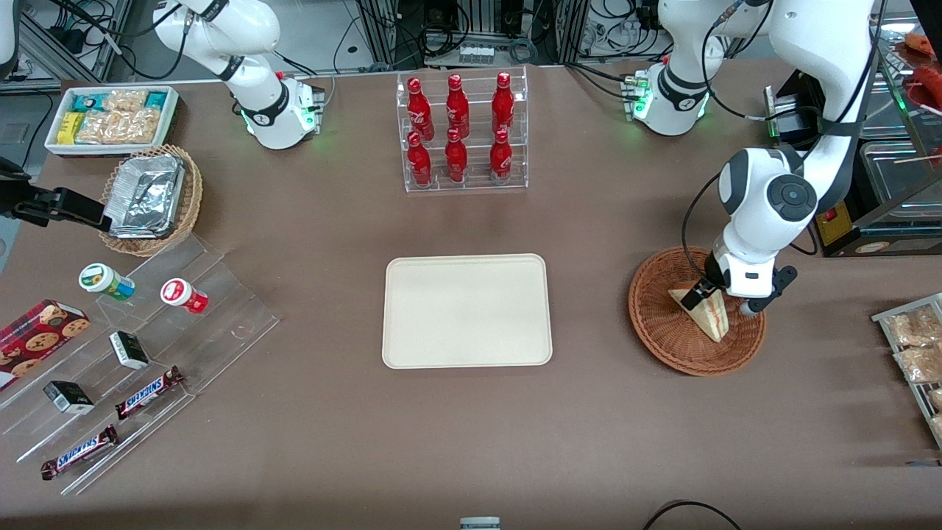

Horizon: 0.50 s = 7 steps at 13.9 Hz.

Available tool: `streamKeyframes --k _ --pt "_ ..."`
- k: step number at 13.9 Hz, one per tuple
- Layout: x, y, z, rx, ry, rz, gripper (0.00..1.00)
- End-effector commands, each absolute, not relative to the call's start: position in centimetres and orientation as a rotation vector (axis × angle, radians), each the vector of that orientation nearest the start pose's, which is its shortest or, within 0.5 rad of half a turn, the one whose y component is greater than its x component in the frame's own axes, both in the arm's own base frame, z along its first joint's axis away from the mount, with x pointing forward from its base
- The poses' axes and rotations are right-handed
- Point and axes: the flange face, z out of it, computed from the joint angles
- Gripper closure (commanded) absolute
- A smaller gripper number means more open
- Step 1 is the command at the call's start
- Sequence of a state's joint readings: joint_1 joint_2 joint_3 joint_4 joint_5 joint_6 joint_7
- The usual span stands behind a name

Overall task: Place sandwich from basket to tray
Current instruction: 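Close the left gripper on the sandwich's wrapped edge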

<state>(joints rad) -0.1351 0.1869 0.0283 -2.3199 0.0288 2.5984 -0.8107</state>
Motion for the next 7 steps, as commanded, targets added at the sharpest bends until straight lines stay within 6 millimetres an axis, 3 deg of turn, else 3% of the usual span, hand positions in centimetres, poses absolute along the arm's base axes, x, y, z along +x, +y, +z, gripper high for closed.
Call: streamKeyframes --k 1,2,3,7 --pt "52.86 -5.68 26.74 -2.98 -1.053 -0.158 0.57" --pt "52.83 -5.67 26.64 -2.979 -1.05 -0.154 0.79" --pt "52.71 -5.68 26.51 -2.978 -1.036 -0.15 0.91" --pt "52.61 -5.31 26.98 -2.957 -0.977 -0.128 0.95"
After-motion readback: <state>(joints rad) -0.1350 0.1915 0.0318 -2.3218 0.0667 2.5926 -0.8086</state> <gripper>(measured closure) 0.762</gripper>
